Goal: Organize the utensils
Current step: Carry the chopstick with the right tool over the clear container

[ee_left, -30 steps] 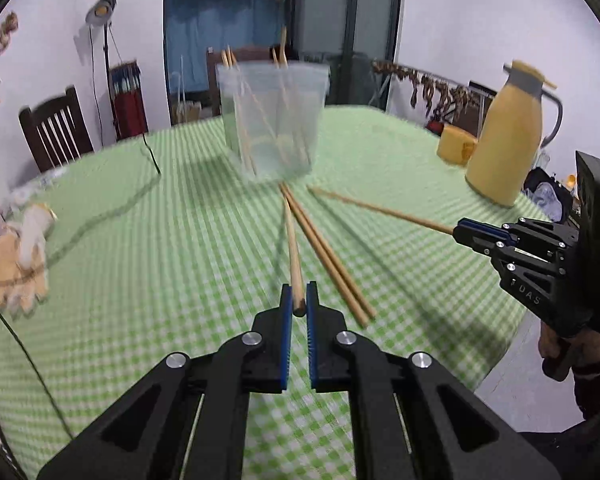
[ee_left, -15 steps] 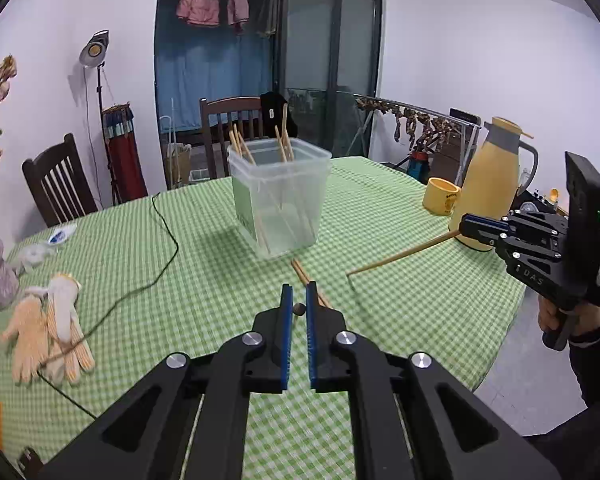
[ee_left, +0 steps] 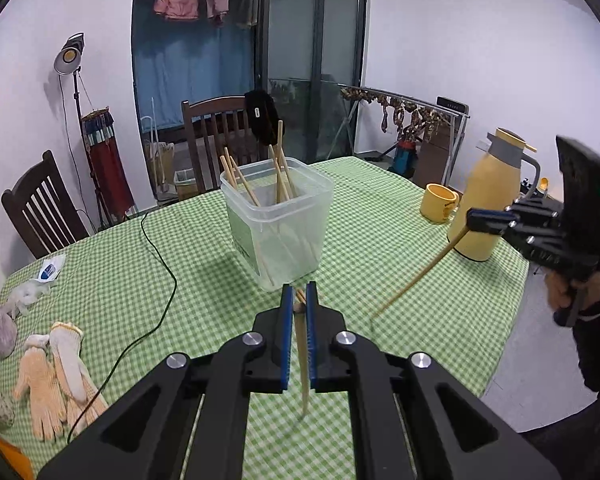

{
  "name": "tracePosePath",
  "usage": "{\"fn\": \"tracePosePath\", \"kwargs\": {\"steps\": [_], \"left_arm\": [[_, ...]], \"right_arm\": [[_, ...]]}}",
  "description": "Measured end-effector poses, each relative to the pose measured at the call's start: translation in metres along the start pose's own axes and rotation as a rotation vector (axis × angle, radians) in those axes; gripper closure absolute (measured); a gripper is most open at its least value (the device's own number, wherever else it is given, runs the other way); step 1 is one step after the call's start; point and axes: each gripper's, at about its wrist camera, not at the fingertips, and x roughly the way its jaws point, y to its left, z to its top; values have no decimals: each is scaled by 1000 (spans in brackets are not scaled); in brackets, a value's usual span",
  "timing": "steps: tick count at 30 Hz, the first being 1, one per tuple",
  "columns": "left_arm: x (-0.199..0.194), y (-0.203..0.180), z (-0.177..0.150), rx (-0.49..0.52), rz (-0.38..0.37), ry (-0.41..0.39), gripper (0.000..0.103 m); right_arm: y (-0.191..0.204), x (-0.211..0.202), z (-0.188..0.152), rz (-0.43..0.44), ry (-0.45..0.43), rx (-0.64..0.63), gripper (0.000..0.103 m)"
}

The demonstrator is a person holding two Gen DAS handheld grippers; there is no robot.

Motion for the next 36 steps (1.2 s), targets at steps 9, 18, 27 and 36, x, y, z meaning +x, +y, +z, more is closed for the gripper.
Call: {"fn": "tracePosePath", "kwargs": {"steps": [9,18,27,36], "left_arm": [[27,14,15,0,-32,0,100],[34,24,27,7,-24,12,100],[-4,20,117,48,-18,-158,100],[-38,11,228,71,9,-337,100]], "right_arm": [[-14,40,28,64,135,-19,97],[-13,63,44,82,156,-45,97],[-23,23,131,75,0,-90,97],[-33,11,241,28,-189,-110,97]]}}
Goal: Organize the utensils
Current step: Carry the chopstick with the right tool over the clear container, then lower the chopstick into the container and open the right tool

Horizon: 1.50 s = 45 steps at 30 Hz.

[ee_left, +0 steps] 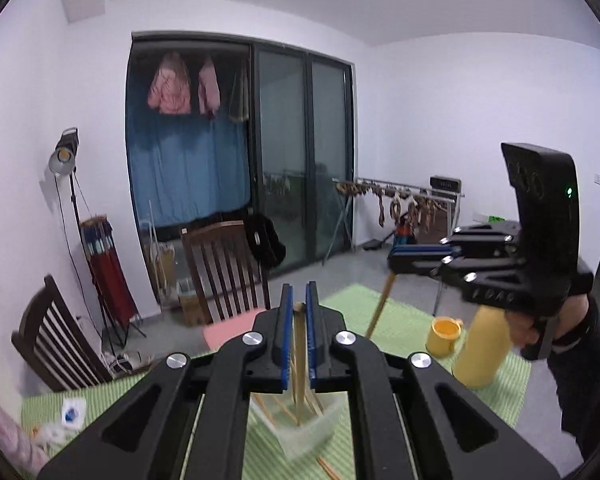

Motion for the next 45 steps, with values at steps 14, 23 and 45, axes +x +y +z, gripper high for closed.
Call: {"fn": "tracePosePath", "kwargs": {"steps": [14,23,45], "left_arm": [[171,57,-30,-99,-6,175,100],[260,92,-90,-115,42,297,100],[205,115,-93,-182,113,311,73]], "right_arm": [[-53,175,-31,75,139,141,97],[-68,243,-73,96,265,193,97],[-104,181,-74,-52,262,281,49]]}}
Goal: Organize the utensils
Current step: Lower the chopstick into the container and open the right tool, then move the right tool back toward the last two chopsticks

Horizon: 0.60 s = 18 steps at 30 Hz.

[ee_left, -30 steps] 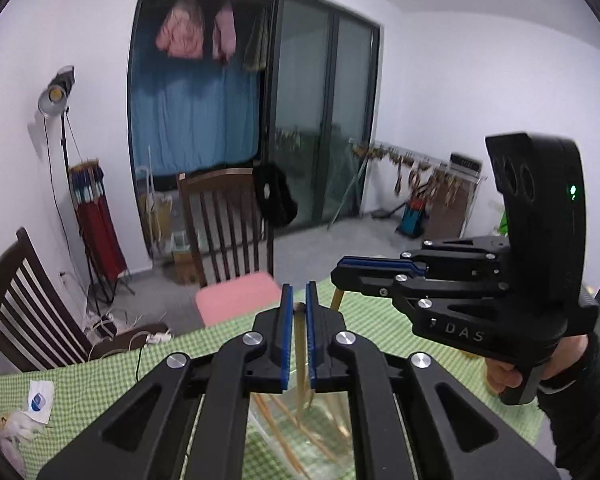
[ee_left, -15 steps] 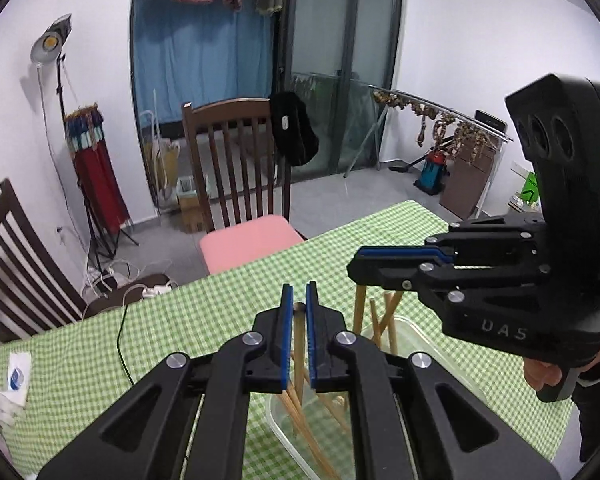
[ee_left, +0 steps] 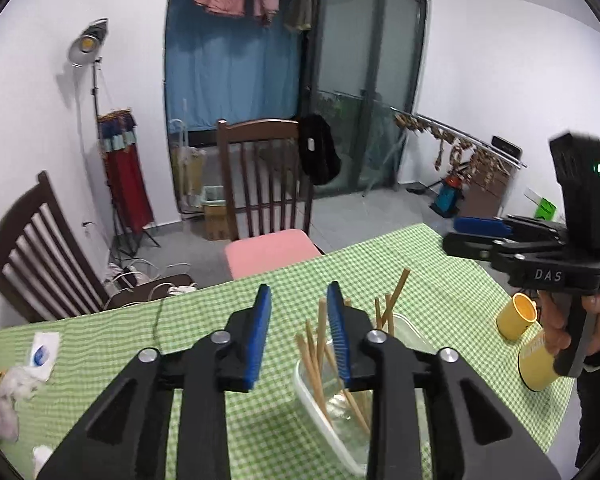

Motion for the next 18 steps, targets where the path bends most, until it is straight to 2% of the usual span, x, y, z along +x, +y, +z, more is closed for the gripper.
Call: {"fn": "tracePosePath", "kwargs": {"steps": [4,6,9,12,14,16,18], "left_arm": [[-47,-5,-10,-23,40,-20,51],[-66,-8,-16,-25,52,-23,49],[-96,-16,-31,-17,63,-36,39],[-123,-27,-55,-27,57,-45,34],[-134,-34,-71,-28,61,-46,32],[-147,-45,-90,-23,73,-58,26],[-159,-55,-110,-18,89,-74,26]], "right_arm": [[-5,-39,-20,-66,-9,-30,49],[-7,-56,-29,-90,-14,-39,49],[-7,-81,-45,-108,-24,-49,45],[-5,-102,-66,-134,-28,-63,41],[1,-114,-81,-150,-38,-79,36],[7,-126,-99,-155,-55,-90,26],[13,-135,-116,-166,-71,-99,22]]}}
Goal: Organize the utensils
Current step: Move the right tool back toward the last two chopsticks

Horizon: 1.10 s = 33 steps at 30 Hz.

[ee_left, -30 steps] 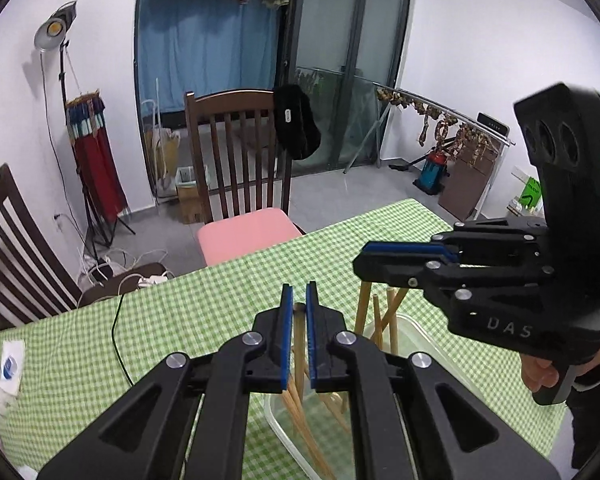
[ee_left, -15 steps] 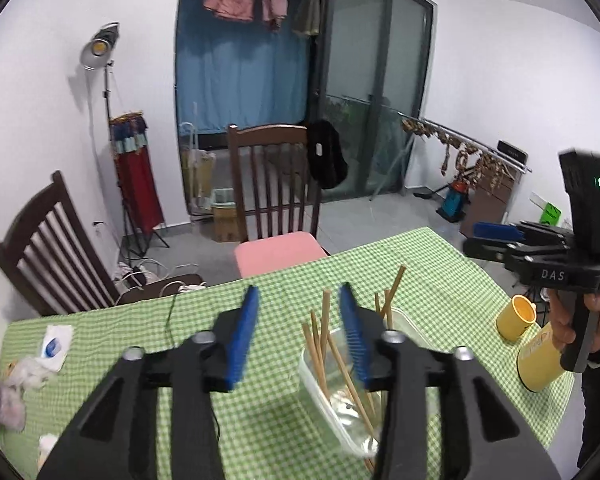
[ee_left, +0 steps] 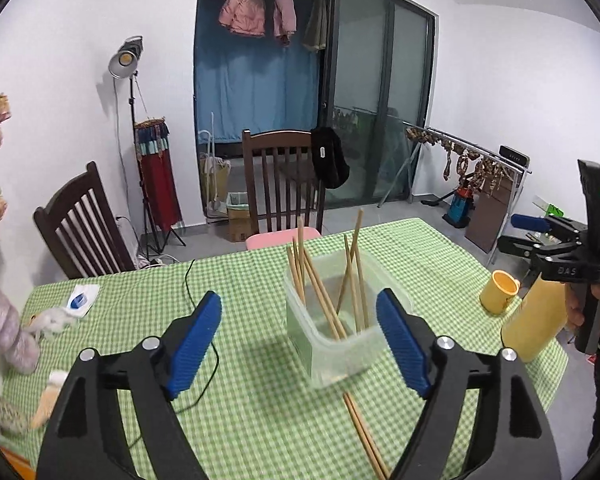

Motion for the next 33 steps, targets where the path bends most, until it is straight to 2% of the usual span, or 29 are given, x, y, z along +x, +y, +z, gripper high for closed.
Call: {"fn": "tracePosePath", "kwargs": {"steps": [7,12,18,21,23,26,28,33], "left_arm": [[-36,-23,-84,-51,-13,-39,25],[-52,-39,-136,-92,-7,-60,23],[-61,-66,-197,-109,65,-88,16],[-64,-77,-220,-100,72,-74,15],[-70,-85,-239,-87,81,-89,11],[-75,-94,-271,-51,119,-96,10],[-80,-96,-288,-44,112,-81,10],[-92,-90,-323,-88,90,-40,7]], "right_arm": [[31,-35,-72,-13,-73,-20,18],[48,-49,-106,17,-91,10,18],[68,-71,-148,-26,-145,20,15],[80,-74,-174,-45,-142,21,15],[87,-76,-192,-55,-139,22,15],[96,-77,-217,-61,-105,44,15],[102,-84,-235,-32,-92,75,15],[113,-100,-274,-35,-83,167,15]]}}
